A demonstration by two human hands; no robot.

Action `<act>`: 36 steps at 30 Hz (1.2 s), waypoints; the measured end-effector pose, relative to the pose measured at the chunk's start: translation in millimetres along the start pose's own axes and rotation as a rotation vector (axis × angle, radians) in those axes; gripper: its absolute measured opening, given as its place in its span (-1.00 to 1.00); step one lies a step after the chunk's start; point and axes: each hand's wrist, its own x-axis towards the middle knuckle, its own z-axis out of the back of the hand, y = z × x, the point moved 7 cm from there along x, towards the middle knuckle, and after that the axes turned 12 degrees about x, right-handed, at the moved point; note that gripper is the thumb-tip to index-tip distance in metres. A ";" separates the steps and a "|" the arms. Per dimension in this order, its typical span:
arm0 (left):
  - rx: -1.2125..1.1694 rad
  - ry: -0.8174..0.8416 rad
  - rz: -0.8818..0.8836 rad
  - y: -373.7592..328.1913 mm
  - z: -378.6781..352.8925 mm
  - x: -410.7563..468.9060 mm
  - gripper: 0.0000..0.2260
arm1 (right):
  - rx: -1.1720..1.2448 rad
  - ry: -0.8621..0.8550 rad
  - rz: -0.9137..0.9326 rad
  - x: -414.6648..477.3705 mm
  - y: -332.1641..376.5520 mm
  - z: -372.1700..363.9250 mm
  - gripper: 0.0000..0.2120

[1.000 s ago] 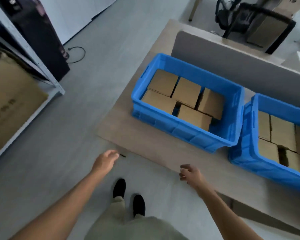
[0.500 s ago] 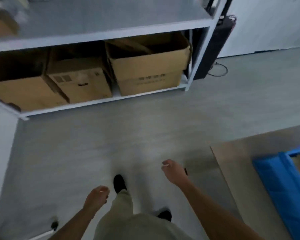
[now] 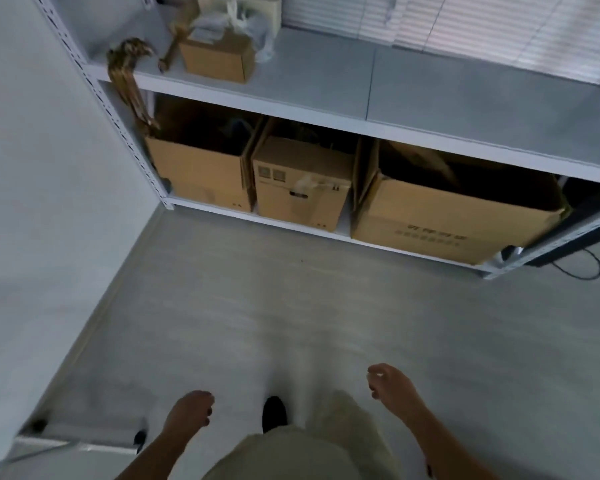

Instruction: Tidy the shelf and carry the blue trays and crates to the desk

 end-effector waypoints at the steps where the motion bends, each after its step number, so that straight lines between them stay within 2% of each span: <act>1: -0.009 0.021 -0.014 -21.1 8.8 13.0 -0.88 | -0.002 0.000 -0.020 7.1 4.0 -1.0 -0.88; 3: -0.053 -0.026 -0.079 -75.1 33.7 39.7 -0.92 | -0.020 0.002 -0.057 23.4 12.9 -0.4 -0.90; 7: -0.106 -0.061 -0.188 -172.9 86.8 90.9 -0.85 | -0.025 -0.027 -0.163 81.8 30.9 2.4 -0.97; 11: -0.181 -0.124 -0.265 -267.9 156.2 143.2 -0.87 | -0.002 0.009 -0.225 167.9 78.8 -5.2 -0.92; 13: -0.226 -0.144 -0.254 -296.5 192.2 169.6 -0.87 | 0.049 0.012 -0.236 200.4 136.1 -8.7 -0.92; 17: -0.278 -0.192 -0.153 -316.0 257.5 200.3 -0.86 | -0.049 0.107 -0.148 253.1 284.0 -31.7 -0.91; 22: -0.312 -0.204 -0.041 -303.5 319.9 247.2 -0.85 | -0.324 0.241 0.125 304.9 481.4 -92.7 -0.91; 25: -0.379 -0.207 0.036 -290.3 357.2 279.2 -0.84 | -0.365 0.260 0.281 299.6 610.3 -140.2 -0.76; 28: -0.345 -0.194 0.073 -283.5 402.8 320.6 -0.81 | -0.370 0.288 0.389 296.6 718.7 -195.3 -0.67; 31: -0.273 -0.193 0.009 -301.7 465.6 370.1 -0.78 | -0.289 0.319 0.484 296.0 803.6 -252.3 -0.64; 34: -0.163 -0.263 -0.096 -375.4 548.6 382.6 -0.74 | -0.182 0.311 0.506 285.8 863.7 -296.7 -0.68; 36: -0.082 -0.270 -0.166 -437.0 594.8 391.8 -0.58 | -0.131 0.302 0.496 277.8 887.8 -318.0 -0.70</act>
